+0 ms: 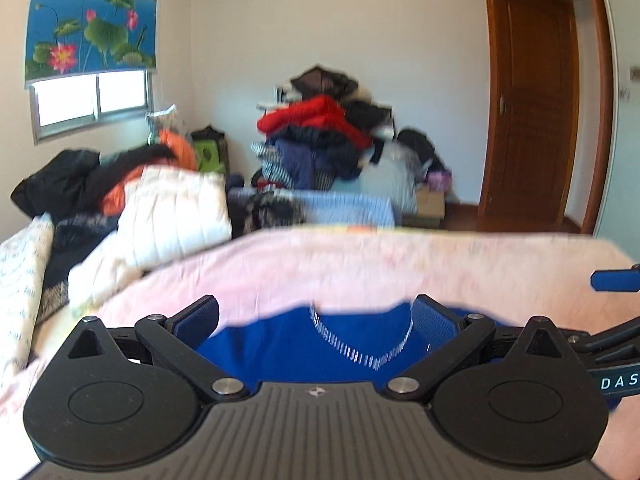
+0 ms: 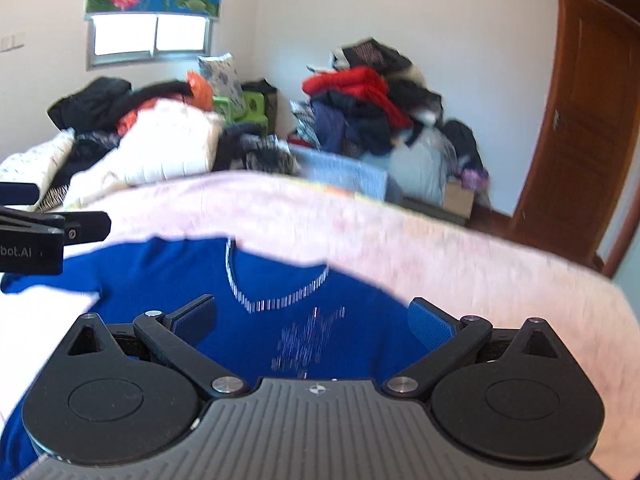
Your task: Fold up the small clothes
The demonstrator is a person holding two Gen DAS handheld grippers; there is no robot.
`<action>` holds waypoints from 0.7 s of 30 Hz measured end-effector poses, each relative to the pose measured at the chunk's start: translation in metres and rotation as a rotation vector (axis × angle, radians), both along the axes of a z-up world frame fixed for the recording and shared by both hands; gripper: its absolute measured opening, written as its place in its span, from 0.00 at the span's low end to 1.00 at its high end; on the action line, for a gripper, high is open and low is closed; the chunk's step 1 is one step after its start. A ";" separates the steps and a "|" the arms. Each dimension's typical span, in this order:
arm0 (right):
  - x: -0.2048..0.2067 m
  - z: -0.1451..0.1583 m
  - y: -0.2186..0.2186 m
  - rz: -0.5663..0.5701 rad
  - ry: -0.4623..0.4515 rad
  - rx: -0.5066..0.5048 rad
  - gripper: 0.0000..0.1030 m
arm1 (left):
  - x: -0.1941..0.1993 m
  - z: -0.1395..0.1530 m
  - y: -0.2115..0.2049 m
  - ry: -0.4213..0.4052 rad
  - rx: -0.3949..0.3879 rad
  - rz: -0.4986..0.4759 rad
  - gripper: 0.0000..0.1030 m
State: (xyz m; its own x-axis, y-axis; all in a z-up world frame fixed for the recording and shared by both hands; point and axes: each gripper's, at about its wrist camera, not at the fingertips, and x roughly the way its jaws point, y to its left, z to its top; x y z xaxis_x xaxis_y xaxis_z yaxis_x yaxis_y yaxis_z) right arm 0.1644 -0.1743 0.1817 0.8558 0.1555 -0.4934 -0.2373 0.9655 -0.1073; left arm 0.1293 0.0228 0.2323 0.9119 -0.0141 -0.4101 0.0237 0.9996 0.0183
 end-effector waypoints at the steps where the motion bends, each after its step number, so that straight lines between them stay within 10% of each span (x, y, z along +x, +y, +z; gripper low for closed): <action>1: 0.006 0.018 -0.002 0.018 -0.005 -0.002 1.00 | 0.005 0.015 0.002 -0.011 -0.013 0.005 1.00; 5: 0.024 0.067 -0.003 0.075 0.036 -0.035 1.00 | 0.021 0.054 0.006 -0.019 -0.074 -0.034 1.00; 9: 0.016 0.062 -0.010 0.076 0.009 -0.023 1.00 | 0.033 0.027 0.001 0.015 -0.059 -0.012 1.00; 15: -0.024 -0.073 -0.037 -0.051 -0.081 0.076 1.00 | 0.049 -0.094 0.007 0.272 -0.172 0.063 1.00; 21: -0.004 -0.154 -0.092 -0.195 0.181 0.392 0.80 | 0.068 -0.145 -0.016 0.404 -0.212 0.003 1.00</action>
State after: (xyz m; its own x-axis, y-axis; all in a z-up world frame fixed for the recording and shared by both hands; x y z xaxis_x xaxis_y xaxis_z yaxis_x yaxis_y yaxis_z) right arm 0.1604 -0.2667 0.0276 0.7933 0.2047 -0.5735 -0.0284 0.9532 0.3009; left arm 0.1970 0.0066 0.0877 0.6796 -0.1337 -0.7213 -0.0157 0.9804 -0.1964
